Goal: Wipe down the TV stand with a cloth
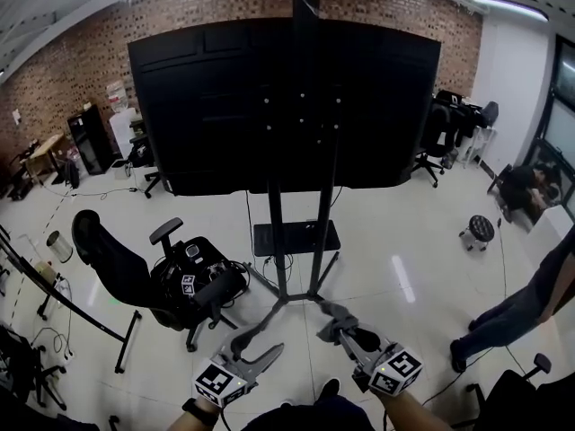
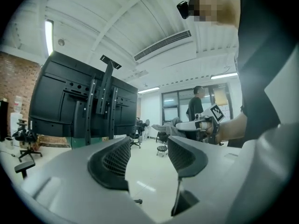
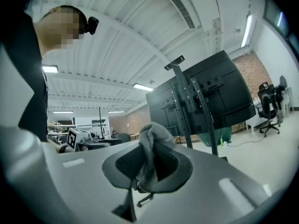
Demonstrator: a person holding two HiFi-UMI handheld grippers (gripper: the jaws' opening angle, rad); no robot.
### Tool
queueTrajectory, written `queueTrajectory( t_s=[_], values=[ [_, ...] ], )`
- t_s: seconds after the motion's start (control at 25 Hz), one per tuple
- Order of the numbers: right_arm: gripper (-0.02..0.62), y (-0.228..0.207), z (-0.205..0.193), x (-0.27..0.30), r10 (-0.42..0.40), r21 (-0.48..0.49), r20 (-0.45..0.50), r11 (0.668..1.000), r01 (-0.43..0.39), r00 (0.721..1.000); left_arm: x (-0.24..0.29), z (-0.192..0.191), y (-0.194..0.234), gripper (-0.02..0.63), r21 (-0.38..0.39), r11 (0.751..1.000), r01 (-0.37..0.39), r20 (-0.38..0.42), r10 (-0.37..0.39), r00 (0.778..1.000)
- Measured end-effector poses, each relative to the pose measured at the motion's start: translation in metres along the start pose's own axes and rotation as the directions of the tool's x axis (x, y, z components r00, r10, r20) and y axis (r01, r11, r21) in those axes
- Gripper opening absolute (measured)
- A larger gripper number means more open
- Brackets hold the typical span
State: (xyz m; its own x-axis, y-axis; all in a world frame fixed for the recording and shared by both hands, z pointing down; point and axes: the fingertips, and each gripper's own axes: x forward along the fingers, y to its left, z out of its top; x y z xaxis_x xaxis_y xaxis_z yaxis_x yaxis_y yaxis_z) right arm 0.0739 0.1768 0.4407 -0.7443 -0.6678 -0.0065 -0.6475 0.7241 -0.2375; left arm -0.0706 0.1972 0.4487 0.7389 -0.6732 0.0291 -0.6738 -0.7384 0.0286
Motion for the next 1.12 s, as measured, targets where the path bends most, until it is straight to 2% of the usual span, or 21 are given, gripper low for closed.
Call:
queueTrajectory(
  t_s=[0.16, 0.48, 0.68, 0.96, 1.12],
  values=[
    [0.037, 0.007, -0.006, -0.023, -0.022, -0.017, -0.016, 1.000, 0.022, 1.000, -0.006, 0.002, -0.013, 0.273, 0.006, 1.000, -0.011, 0.013, 0.011, 1.000],
    [0.035, 0.014, 0.003, -0.047, 0.050, -0.045, -0.025, 0.998, -0.051, 0.998, 0.004, 0.006, -0.043, 0.273, -0.063, 0.997, -0.036, 0.037, 0.038, 0.999],
    [0.035, 0.009, 0.001, -0.062, 0.070, -0.047, -0.045, 0.996, -0.072, 0.997, 0.015, 0.015, -0.056, 0.273, -0.026, 0.999, -0.039, 0.052, 0.040, 0.998],
    [0.035, 0.016, 0.004, -0.059, 0.112, -0.035, -0.035, 0.993, -0.113, 0.993, 0.009, 0.021, -0.056, 0.273, -0.039, 0.997, -0.064, 0.058, 0.066, 0.996],
    [0.035, 0.016, 0.001, -0.055, 0.110, -0.035, -0.019, 0.993, -0.111, 0.994, 0.005, 0.016, -0.053, 0.272, -0.029, 0.996, -0.081, 0.063, 0.083, 0.995]
  ],
)
